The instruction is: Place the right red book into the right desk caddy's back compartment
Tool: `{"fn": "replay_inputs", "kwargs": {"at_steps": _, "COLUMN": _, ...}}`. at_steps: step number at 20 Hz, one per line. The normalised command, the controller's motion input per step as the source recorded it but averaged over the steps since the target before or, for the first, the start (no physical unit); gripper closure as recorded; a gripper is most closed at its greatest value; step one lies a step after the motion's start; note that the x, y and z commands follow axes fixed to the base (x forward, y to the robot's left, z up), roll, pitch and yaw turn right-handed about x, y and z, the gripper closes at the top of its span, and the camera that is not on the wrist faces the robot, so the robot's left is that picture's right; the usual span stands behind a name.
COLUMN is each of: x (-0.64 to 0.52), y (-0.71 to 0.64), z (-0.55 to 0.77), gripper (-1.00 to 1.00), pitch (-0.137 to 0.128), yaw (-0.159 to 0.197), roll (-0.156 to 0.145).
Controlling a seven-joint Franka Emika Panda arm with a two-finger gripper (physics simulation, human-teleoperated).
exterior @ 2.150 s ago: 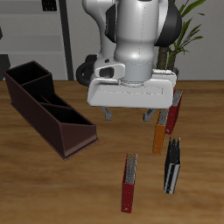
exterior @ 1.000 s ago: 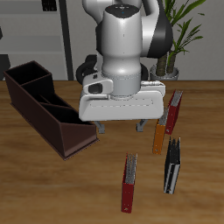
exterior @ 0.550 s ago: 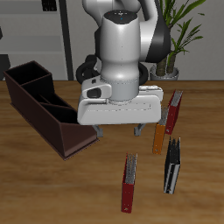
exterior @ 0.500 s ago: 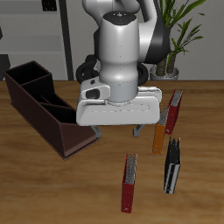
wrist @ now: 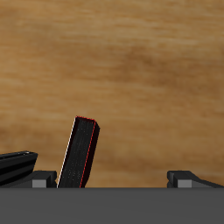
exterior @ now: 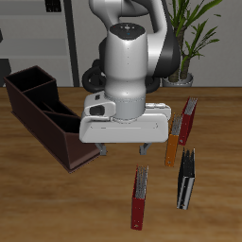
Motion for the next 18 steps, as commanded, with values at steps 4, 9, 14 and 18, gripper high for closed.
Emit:
{"fn": "replay_inputs", "kwargs": {"at_steps": 4, "x": 0.05, "y": 0.02, "z": -0.11, "gripper": -1.00, "pitch": 0.008, "yaw": 0.001, "roll": 0.009}}
{"fn": "replay_inputs", "kwargs": {"at_steps": 9, "x": 0.02, "y": 0.18, "z": -0.06, "gripper": -1.00, "pitch": 0.001, "yaw": -0.009, "roll": 0.028}}
{"fn": "replay_inputs", "kwargs": {"at_steps": 14, "x": 0.00, "y": 0.11, "z": -0.03, "gripper": -1.00, "pitch": 0.012, "yaw": -0.009, "roll": 0.004}}
{"fn": "replay_inputs", "kwargs": {"at_steps": 18, "x": 0.04, "y": 0.10, "z": -0.02, "gripper": -1.00, "pitch": 0.010, "yaw": -0.002, "roll": 0.004}}
